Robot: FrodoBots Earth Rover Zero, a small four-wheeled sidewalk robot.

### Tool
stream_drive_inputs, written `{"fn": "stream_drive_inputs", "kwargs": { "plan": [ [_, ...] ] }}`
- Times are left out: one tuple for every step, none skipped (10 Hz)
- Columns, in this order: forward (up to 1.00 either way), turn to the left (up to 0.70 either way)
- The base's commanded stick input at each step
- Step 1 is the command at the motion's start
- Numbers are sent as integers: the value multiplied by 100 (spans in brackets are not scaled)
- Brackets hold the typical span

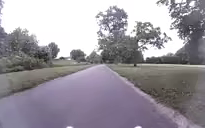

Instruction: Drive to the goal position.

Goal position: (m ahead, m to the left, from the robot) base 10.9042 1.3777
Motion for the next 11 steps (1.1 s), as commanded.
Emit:
{"fn": "stream_drive_inputs", "kwargs": {
  "plan": [
    [70, 0],
    [70, 0],
    [70, 0],
    [70, 0],
    [70, 0],
    [70, 0],
    [70, 0],
    [70, 0],
    [70, 0],
    [70, 0],
    [70, 0]
  ]
}}
